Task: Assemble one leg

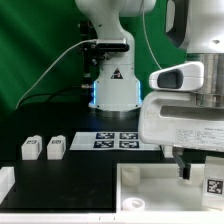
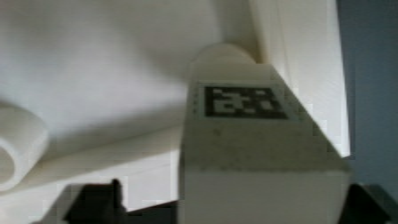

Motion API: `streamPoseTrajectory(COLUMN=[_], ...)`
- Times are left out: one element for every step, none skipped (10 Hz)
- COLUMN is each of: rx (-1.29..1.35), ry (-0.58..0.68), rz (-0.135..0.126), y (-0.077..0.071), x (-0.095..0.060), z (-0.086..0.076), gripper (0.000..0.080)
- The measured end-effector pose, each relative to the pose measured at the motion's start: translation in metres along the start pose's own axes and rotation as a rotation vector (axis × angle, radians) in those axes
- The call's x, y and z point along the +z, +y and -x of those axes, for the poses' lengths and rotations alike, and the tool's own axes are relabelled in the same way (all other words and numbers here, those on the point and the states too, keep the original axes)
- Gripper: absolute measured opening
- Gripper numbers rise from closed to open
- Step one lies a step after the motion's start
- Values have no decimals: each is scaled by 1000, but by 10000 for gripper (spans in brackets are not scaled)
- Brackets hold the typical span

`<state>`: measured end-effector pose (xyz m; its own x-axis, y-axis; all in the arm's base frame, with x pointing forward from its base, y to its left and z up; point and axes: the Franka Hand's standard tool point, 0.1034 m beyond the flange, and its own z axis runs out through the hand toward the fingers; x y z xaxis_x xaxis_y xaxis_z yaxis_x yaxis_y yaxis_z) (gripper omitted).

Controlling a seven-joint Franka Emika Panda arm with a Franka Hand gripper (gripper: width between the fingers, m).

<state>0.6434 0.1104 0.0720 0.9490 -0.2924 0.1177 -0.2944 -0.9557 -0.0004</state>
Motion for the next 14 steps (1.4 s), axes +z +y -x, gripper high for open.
streamPoseTrajectory(rx=[22,153,244,367,535,729,937,1178,1415,1592,1629,1613,1602,1557], ry=[-1,-3,-4,-8,-18,-32,-53,-79,-92,-77,-77,-77,-77,-76], rz=[-1,-6,-5,0,14,27,30,20,-5,-22,-13,-13,-11,-13], y=[0,-1,-1,2,4,7,9,8,8,7,8,8,8,8], x=[0,0,0,1,1,2,2,3,3,3,2,3,4,4], z=[0,1,1,1,1,2,5,8,13,17,17,17,18,18], gripper=[410,410,288,288,288,288,288,288,288,290,290,367,367,548])
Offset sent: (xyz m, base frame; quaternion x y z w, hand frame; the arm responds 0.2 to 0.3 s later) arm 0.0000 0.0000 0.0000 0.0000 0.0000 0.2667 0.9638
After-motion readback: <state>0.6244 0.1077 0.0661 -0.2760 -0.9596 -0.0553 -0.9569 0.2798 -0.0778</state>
